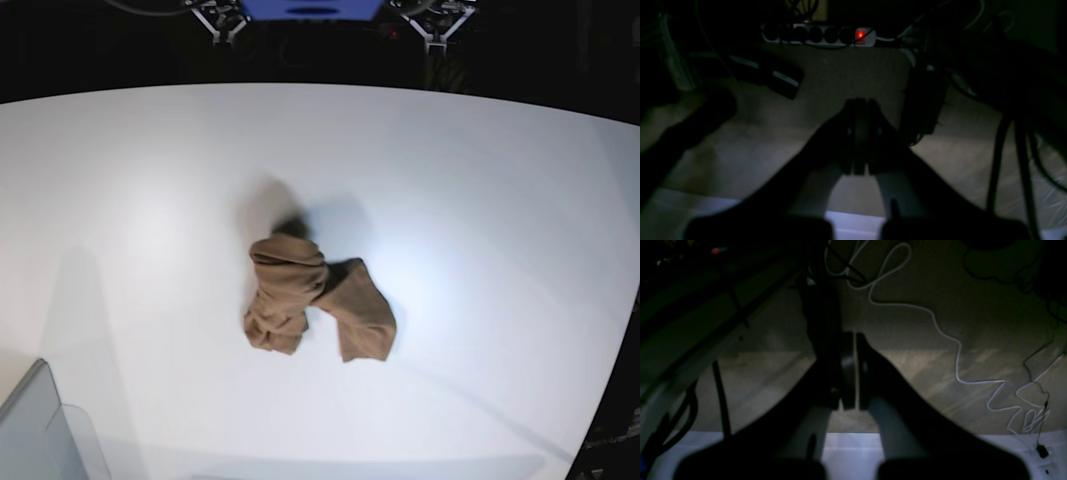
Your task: Layout the t-shirt on the table in an organized manner, then fold the t-shirt properly
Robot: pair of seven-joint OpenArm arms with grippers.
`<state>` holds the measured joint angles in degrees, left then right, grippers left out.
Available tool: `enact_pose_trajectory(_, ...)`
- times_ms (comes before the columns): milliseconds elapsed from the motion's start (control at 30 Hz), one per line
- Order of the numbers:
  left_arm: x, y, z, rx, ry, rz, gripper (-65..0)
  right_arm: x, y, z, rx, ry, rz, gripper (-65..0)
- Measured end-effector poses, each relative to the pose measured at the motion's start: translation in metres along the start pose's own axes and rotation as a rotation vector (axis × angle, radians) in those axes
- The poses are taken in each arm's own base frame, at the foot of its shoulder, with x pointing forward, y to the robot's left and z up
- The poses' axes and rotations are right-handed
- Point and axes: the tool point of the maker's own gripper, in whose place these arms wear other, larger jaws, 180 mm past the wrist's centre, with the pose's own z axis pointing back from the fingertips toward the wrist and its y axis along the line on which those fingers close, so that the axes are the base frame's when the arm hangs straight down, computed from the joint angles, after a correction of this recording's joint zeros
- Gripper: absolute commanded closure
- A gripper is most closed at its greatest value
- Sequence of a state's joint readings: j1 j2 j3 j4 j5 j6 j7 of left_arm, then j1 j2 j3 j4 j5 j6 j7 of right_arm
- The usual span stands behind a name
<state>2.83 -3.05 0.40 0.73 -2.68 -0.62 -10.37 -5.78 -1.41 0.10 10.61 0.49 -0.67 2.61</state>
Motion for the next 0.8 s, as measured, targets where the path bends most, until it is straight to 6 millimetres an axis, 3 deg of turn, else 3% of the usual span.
enact_pose_trajectory(167,0.0006,-0.0040,0.0000,-0.013,-0.004,-0.072,-0.2,0.0010,0.0000,0.0000,0.000,-0.004,0.000,0.0)
enact_pose_trajectory(800,0.0006,-0.0036,0.0000,-0.010,-0.004,-0.069,-0.2,0.0011,-0.0013,0.0000,-0.001,-0.004,0.006,0.0)
